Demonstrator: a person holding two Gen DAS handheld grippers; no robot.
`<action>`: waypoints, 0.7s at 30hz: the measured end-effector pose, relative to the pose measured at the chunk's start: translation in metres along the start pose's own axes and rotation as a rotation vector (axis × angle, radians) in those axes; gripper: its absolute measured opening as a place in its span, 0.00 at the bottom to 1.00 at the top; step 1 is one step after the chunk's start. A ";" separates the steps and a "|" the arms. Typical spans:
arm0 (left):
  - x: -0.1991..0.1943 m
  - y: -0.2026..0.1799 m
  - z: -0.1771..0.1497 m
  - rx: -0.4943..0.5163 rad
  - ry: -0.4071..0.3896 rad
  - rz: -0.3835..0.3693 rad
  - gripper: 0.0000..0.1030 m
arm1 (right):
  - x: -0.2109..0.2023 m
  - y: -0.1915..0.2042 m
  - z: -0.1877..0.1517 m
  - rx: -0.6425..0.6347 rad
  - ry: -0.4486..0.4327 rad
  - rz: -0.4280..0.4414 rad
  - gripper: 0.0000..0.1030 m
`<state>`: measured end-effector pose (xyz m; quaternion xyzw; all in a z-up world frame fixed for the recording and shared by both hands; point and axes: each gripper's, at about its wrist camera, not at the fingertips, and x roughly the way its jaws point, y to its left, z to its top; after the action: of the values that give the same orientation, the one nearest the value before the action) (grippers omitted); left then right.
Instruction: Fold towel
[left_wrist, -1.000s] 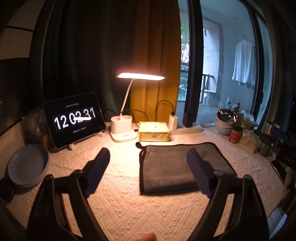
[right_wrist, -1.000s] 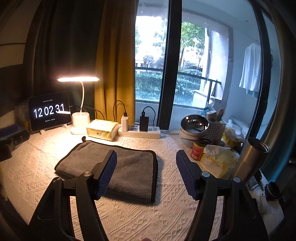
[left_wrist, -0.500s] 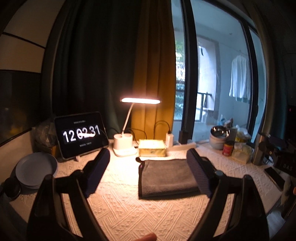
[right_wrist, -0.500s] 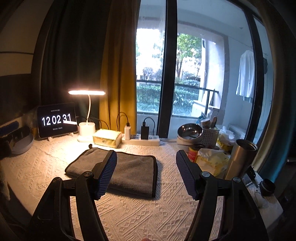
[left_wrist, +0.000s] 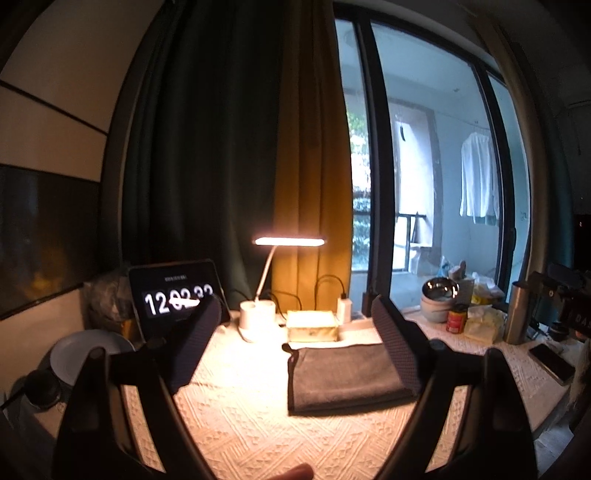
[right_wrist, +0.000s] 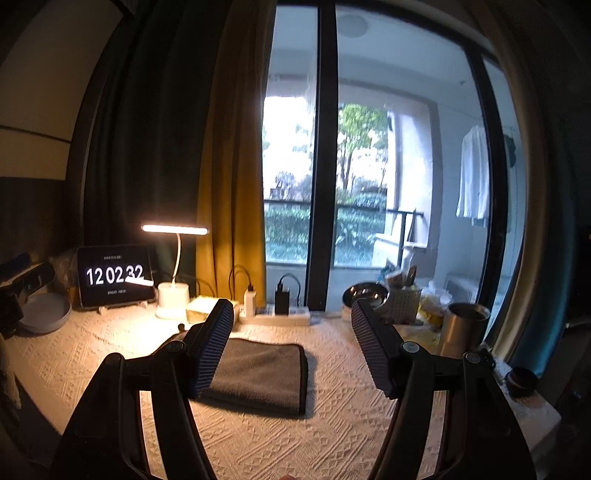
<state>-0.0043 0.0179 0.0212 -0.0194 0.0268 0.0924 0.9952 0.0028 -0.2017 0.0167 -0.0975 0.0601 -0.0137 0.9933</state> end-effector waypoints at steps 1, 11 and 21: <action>-0.002 0.000 0.001 0.001 -0.009 0.001 0.83 | -0.002 0.000 0.001 0.001 -0.009 -0.003 0.68; -0.007 0.001 0.004 -0.002 -0.043 0.012 0.83 | -0.006 -0.001 0.001 0.013 -0.023 0.012 0.68; -0.006 0.000 0.003 0.002 -0.036 0.009 0.84 | -0.005 0.000 0.000 0.015 -0.011 0.012 0.68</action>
<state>-0.0095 0.0167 0.0250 -0.0164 0.0093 0.0973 0.9951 -0.0022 -0.2013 0.0173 -0.0898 0.0553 -0.0075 0.9944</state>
